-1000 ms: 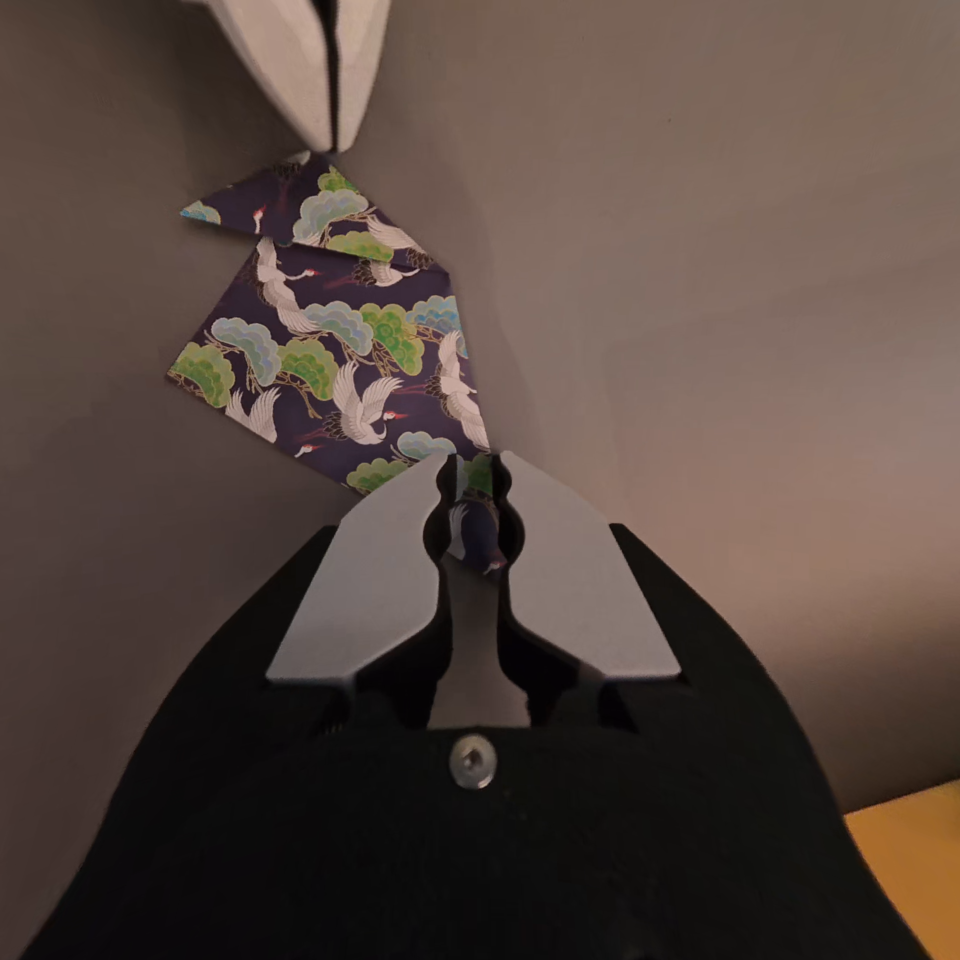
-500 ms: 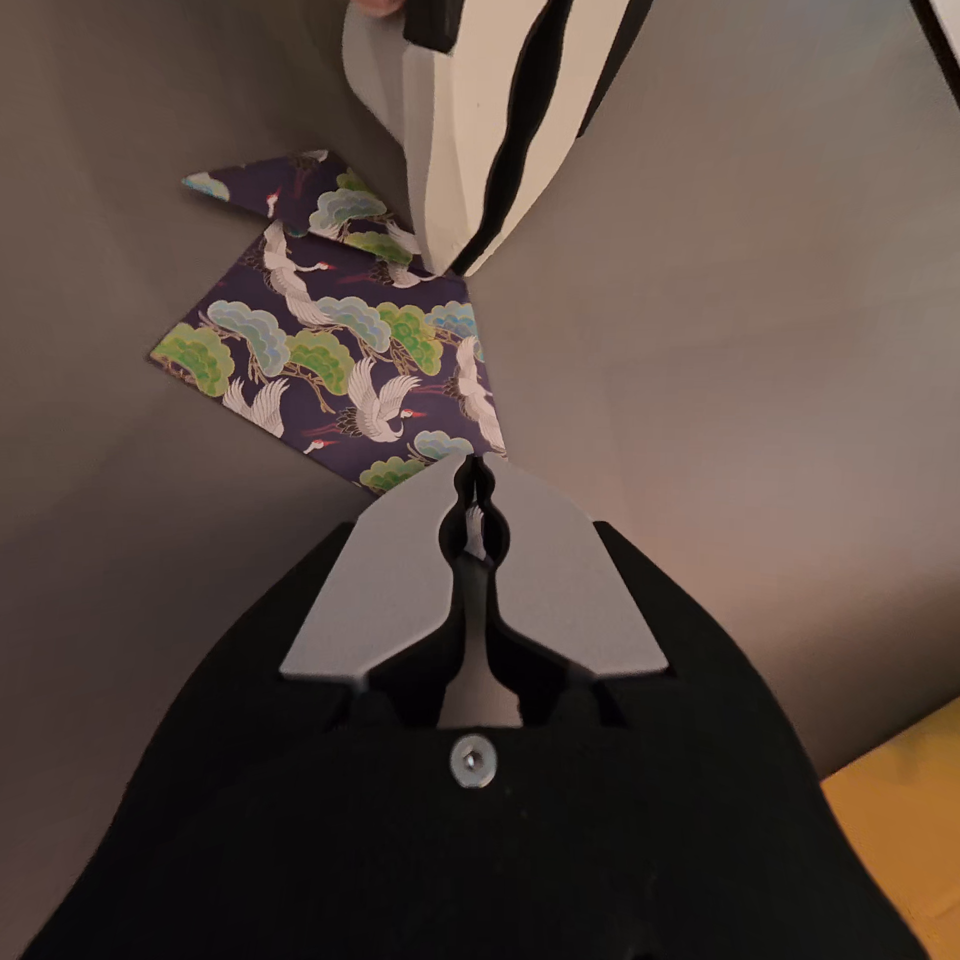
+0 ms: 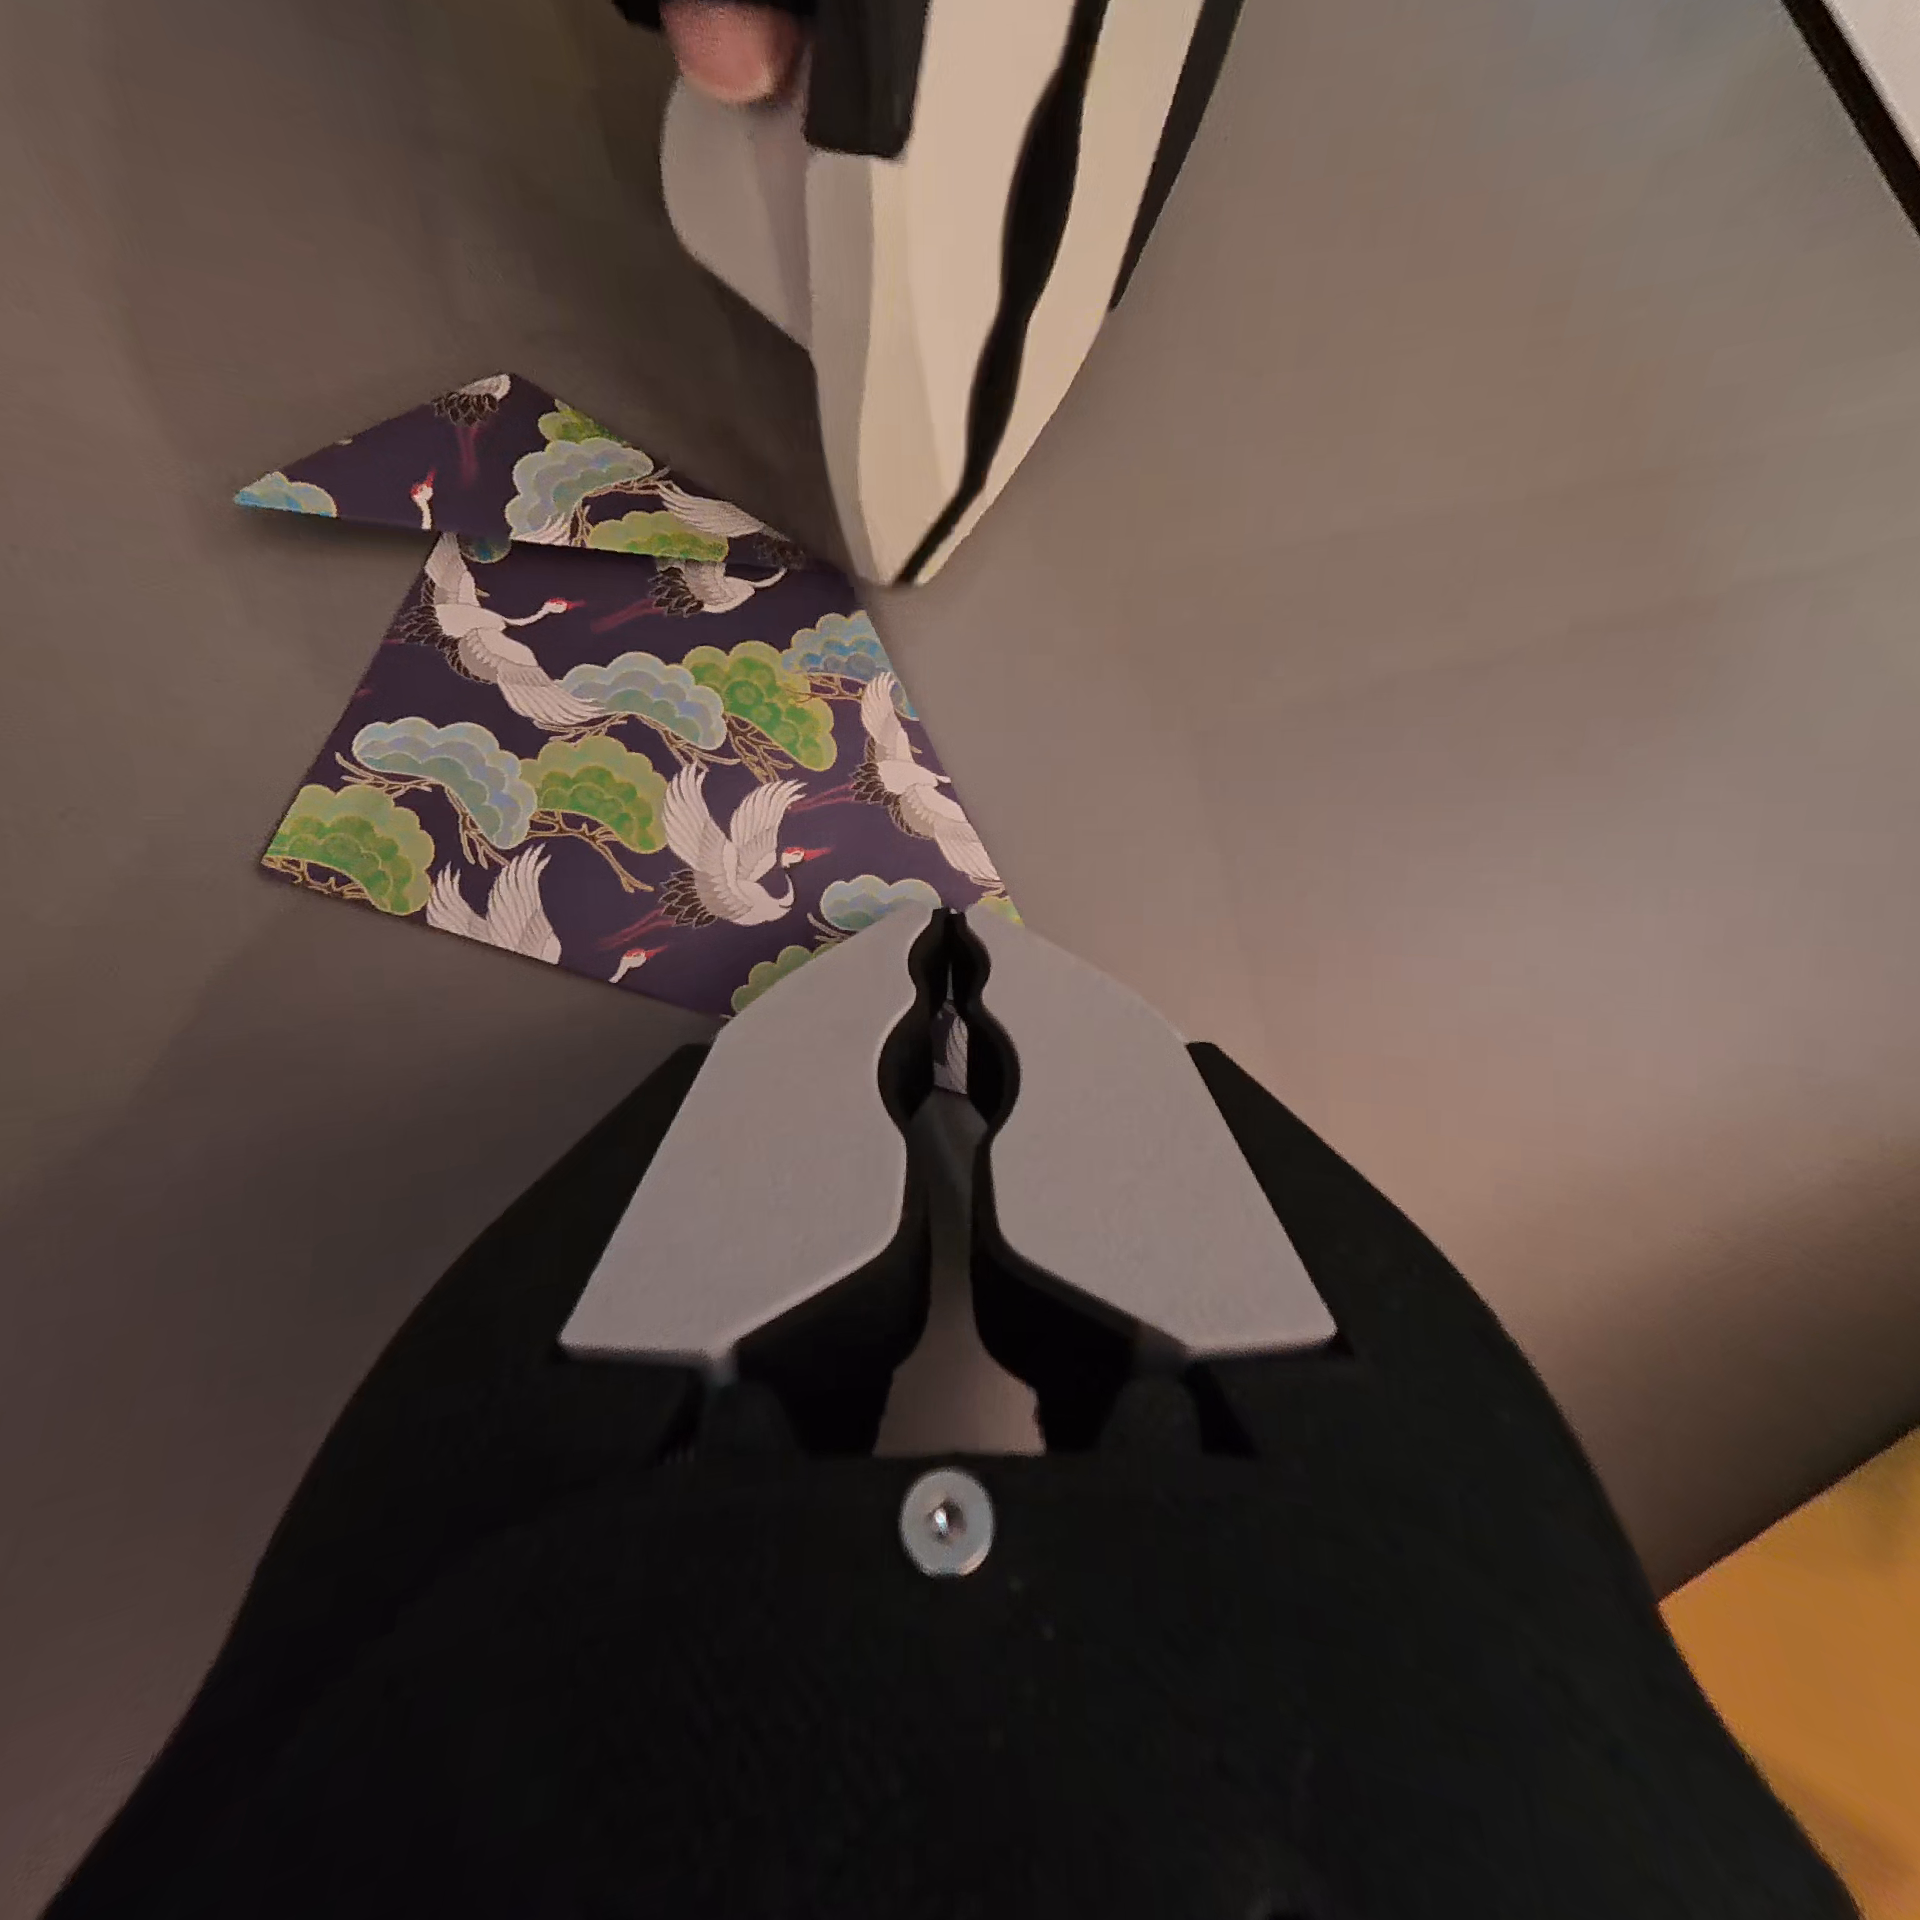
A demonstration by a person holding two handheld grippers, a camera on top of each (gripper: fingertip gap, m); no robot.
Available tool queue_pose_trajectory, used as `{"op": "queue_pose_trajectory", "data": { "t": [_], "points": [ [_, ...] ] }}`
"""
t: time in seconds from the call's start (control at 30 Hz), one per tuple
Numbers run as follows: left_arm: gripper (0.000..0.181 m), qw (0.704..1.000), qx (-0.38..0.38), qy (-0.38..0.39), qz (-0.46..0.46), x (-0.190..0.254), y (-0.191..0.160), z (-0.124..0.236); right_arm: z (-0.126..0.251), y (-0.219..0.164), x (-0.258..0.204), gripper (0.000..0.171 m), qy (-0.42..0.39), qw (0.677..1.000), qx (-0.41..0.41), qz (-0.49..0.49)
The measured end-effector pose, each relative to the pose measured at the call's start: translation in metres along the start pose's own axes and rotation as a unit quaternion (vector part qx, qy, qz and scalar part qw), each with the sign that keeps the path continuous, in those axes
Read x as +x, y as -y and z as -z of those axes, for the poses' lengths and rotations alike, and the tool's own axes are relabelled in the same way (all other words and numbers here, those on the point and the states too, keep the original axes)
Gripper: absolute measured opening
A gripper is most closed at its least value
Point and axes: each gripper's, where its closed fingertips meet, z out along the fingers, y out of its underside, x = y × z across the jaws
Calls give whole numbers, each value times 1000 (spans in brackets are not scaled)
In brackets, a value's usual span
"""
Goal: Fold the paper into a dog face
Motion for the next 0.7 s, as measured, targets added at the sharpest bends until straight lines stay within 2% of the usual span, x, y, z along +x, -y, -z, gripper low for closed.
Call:
{"op": "queue_pose_trajectory", "data": {
  "t": [0.1,0.3,0.4,0.6,0.7],
  "points": [
    [21,1000,-25,3,-16,8,-6,2,0,0,0,1,0,1000,0,0],
    [13,995,-60,57,-47,7,-8,-3,0,0,0,1,2,1000,1,-3],
    [0,992,-86,75,-57,7,-13,-6,0,0,1,1,2,1000,1,-5],
    [0,988,-102,90,-74,10,-15,-8,1,1,1,1,-5,1000,3,1],
    [0,986,-102,103,-85,10,-15,-8,7,10,-5,7,-15,999,36,8]
  ]
}}
